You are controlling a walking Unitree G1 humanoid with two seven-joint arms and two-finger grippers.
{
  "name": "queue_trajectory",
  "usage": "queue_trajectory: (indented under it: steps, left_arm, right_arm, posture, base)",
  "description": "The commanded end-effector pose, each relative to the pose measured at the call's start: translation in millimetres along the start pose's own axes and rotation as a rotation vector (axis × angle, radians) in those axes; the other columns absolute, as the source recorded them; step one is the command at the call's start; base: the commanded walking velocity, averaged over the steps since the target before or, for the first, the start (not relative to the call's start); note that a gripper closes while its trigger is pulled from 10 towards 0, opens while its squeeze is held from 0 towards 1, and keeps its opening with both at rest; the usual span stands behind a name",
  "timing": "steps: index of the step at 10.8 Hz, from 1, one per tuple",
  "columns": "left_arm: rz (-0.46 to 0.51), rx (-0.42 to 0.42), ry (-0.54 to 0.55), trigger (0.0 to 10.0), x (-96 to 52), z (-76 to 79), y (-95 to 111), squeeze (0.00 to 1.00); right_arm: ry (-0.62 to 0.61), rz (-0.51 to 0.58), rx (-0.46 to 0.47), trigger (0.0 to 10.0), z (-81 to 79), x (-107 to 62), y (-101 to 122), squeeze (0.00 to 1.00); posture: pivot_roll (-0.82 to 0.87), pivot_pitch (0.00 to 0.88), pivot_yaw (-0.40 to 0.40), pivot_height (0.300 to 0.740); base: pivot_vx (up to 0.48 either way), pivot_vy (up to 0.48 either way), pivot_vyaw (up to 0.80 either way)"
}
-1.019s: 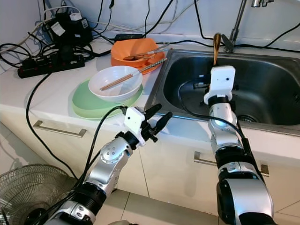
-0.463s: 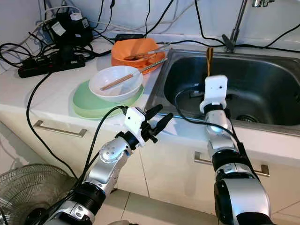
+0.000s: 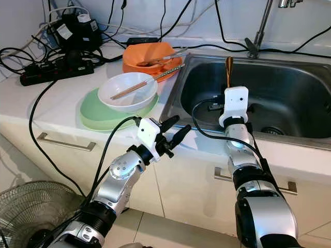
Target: Kitchen organization
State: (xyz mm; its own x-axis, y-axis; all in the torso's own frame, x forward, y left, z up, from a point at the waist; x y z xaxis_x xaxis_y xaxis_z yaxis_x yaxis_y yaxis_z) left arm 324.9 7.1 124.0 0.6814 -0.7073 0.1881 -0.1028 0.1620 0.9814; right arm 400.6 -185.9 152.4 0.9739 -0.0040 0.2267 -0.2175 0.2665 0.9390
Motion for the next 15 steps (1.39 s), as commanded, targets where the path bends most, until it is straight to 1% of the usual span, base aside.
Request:
queue_trajectory:
  steps: [1, 2, 4, 5, 6, 8, 11, 12, 13, 14, 15]
  left_arm:
    - [-0.027, -0.003, 0.008, 10.0, -3.7, -2.1, -5, 0.00]
    - [-0.028, -0.003, 0.008, 10.0, -3.7, -1.8, -5, 0.00]
    - [-0.031, -0.004, 0.007, 10.0, -3.7, -1.7, -6, 0.00]
    - [-0.032, -0.004, 0.007, 10.0, -3.8, -1.7, -6, 0.00]
    - [-0.033, -0.004, 0.006, 10.0, -3.8, -1.4, -6, 0.00]
    - [-0.033, -0.005, 0.003, 10.0, -3.2, -0.8, -6, 0.00]
    - [-0.032, -0.003, -0.001, 10.0, -1.9, -0.2, -6, 0.00]
    - [-0.029, -0.004, 0.004, 10.0, -2.1, -0.4, -6, 0.00]
    - [-0.027, -0.005, 0.010, 10.0, -2.3, -0.8, -5, 0.00]
    - [-0.026, -0.005, 0.017, 10.0, -2.7, -1.7, -6, 0.00]
    - [-0.025, -0.005, 0.023, 10.0, -2.5, -2.4, -6, 0.00]
  right_arm:
    - [0.026, -0.007, 0.006, 10.0, -8.4, 0.8, 0, 0.68]
    - [0.028, -0.008, 0.007, 10.0, -9.4, 0.1, -1, 0.80]
    - [0.032, -0.011, 0.009, 10.0, -10.8, -0.5, -2, 0.78]
    - [0.032, -0.010, 0.006, 10.0, -11.0, -0.4, -2, 0.67]
    - [0.033, -0.010, 0.004, 10.0, -11.4, -0.3, -2, 0.00]
    - [0.031, -0.005, 0.004, 10.0, -12.0, 0.2, 0, 0.00]
    - [0.017, 0.021, 0.002, 10.0, -7.6, 1.5, 5, 0.00]
    - [0.006, 0.066, -0.001, 10.0, -3.2, 3.6, 13, 0.00]
    - [-0.018, 0.129, 0.000, 10.0, 5.6, 8.1, 28, 0.00]
    - [-0.017, 0.185, -0.011, 10.0, 9.8, 10.5, 41, 0.00]
    - [-0.007, 0.220, -0.022, 10.0, 11.9, 9.6, 49, 0.00]
  posture:
    - [0.07, 0.000, 0.070, 0.740]
    - [0.07, 0.000, 0.069, 0.740]
    - [0.07, 0.000, 0.067, 0.740]
    - [0.07, 0.000, 0.067, 0.740]
    - [0.07, 0.000, 0.068, 0.740]
    - [0.07, 0.000, 0.070, 0.740]
    - [0.06, 0.000, 0.069, 0.740]
    - [0.06, 0.000, 0.069, 0.740]
    - [0.06, 0.000, 0.069, 0.740]
    - [0.05, 0.000, 0.067, 0.740]
    - [0.05, 0.000, 0.064, 0.740]
  base:
    - [0.000, 0.000, 0.00]
    - [0.000, 0.000, 0.00]
    - [0.000, 0.000, 0.00]
    - [0.000, 0.000, 0.00]
    - [0.000, 0.000, 0.00]
    - [0.000, 0.000, 0.00]
    - [0.000, 0.000, 0.00]
    - [0.000, 0.000, 0.00]
    - [0.000, 0.000, 0.00]
    - [0.000, 0.000, 0.00]
    - [0.000, 0.000, 0.00]
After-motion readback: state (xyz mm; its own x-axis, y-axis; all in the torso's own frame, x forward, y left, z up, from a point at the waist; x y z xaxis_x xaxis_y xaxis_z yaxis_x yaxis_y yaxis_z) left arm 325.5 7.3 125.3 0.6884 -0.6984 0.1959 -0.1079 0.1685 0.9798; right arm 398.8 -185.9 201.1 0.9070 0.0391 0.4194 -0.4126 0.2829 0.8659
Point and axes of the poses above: a point about 5 cm out from each wrist's last joint towards the gripper, its own x axis pointing out of the wrist towards the gripper, its own y axis along the axis of the wrist's last joint, z = x × y, the point moved 3 cm from there along x, pointing out of the wrist towards the gripper, and after that the axes turned 5 degrees about -x, right-handed, at the moved point
